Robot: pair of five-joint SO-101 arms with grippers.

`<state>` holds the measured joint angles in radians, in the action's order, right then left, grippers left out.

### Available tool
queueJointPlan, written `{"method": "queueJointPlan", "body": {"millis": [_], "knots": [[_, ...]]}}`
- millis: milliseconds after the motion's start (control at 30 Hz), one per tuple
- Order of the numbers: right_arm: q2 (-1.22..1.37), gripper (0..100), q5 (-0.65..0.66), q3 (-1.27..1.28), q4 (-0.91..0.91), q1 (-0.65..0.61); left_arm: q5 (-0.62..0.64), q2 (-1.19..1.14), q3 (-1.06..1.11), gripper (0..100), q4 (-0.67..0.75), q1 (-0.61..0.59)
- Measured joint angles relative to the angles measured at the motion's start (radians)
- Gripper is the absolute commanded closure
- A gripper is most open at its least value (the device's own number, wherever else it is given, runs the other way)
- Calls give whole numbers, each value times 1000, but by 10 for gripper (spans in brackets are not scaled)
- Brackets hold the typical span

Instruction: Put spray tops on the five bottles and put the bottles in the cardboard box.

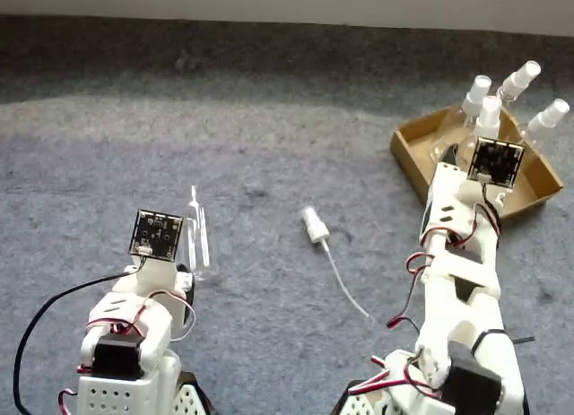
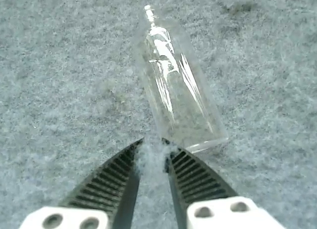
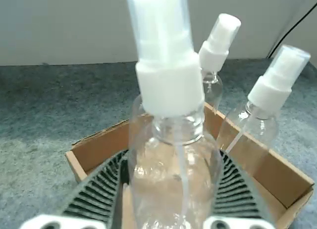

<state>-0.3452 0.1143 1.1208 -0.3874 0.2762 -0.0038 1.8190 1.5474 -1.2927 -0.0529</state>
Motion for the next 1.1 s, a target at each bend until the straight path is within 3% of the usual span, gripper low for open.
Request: {"method": "queueJointPlan", "body": {"millis": [500,1100], "knots": [[304,872,-21,-17,-330,-5,0,0,28,992,18,0],[519,872,-21,-236,-342,-3,0,0,28,992,21,0]]}}
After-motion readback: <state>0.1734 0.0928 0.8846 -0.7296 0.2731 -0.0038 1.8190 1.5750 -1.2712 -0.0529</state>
